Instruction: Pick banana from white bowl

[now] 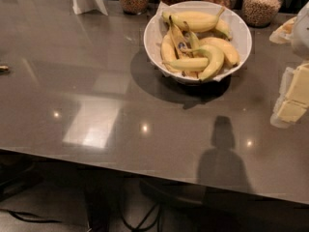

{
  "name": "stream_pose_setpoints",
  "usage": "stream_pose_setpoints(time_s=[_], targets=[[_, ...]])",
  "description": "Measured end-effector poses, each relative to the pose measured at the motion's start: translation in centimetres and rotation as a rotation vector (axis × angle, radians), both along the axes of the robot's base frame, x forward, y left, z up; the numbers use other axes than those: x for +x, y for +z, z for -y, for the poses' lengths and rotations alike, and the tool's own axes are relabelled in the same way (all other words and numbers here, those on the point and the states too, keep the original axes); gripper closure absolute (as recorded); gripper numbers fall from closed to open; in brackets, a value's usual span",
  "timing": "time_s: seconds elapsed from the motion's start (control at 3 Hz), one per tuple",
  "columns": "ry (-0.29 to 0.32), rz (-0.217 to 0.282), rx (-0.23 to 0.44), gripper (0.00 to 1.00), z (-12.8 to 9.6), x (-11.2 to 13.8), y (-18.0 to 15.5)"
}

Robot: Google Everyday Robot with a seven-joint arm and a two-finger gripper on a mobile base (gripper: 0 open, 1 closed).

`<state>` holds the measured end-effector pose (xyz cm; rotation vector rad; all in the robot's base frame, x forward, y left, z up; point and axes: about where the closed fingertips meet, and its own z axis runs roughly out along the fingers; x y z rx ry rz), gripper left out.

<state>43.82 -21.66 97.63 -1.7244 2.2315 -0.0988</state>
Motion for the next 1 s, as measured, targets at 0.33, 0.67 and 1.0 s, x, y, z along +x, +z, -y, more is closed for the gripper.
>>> stream_pose_setpoints(time_s=[0.33, 0.67, 1.0], targets=[[0.000, 0.000, 0.000, 0.00, 0.0, 0.0, 0.0], [0.069, 0.060, 0.019, 0.00, -0.9, 1.2, 0.3], [0.212, 0.135, 0.051, 0.00, -3.0, 3.4, 0.7]])
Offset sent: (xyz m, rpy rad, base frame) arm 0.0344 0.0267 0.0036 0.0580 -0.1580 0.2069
